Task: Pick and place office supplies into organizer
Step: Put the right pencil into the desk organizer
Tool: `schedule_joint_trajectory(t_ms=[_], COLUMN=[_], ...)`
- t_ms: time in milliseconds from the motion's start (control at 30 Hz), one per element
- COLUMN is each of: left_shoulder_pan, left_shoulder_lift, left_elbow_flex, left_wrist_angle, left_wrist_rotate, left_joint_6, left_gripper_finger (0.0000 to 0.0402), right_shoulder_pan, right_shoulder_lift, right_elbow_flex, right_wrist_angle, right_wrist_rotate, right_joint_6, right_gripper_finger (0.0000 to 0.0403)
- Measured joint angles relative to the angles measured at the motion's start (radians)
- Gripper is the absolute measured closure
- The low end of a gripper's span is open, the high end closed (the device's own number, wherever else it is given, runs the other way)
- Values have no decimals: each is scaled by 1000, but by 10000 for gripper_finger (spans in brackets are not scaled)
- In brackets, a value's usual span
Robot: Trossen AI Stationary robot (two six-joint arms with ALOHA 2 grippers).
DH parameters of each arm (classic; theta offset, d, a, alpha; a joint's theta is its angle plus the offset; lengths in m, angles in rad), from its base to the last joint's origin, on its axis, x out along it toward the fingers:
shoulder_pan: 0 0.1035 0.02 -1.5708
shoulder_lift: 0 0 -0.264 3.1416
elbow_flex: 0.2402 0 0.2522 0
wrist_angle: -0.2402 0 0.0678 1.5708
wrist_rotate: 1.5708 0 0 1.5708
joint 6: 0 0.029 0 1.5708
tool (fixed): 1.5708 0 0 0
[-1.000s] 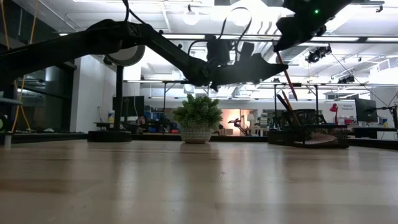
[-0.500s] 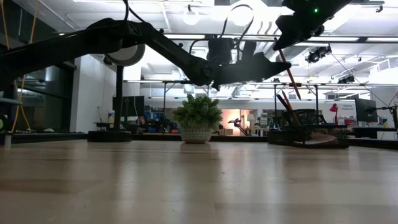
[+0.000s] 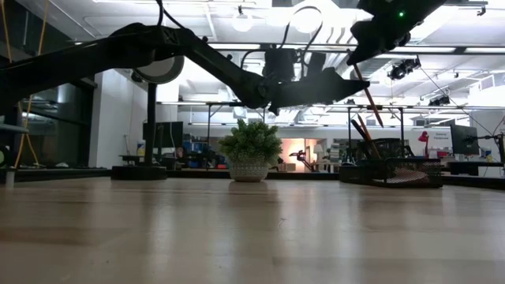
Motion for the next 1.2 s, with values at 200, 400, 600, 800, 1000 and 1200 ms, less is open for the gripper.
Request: schedule_joint_trajectory(t_ms=[200, 400, 600, 800, 1000, 1200], left_shoulder_pan=[1, 2, 0, -7, -27, -28], left_shoulder_lift=[-2, 0, 0, 0, 0, 1], left_elbow_flex=[1, 0, 0, 0, -55, -96], left_wrist_angle=[-50, -115, -163, -271, -276, -239], left_wrist_rotate=[-33, -112, -105, -94, -88, -74], left_joint_6=[3, 7, 10, 6, 26, 11], left_gripper_finger=[355, 305, 266, 268, 309, 343], right_shoulder_pan=[1, 0, -2, -80, -176, -272], right_shoulder_lift=[1, 1, 0, 12, 41, 45], right_elbow_flex=[0, 0, 0, 0, 0, 0], right_wrist_angle=[-1, 2, 2, -43, -44, 3], right_wrist_rotate=[56, 128, 331, 357, 345, 203], right_joint_6=[-7, -9, 5, 129, 198, 231], right_gripper_finger=[388, 388, 388, 388, 388, 388])
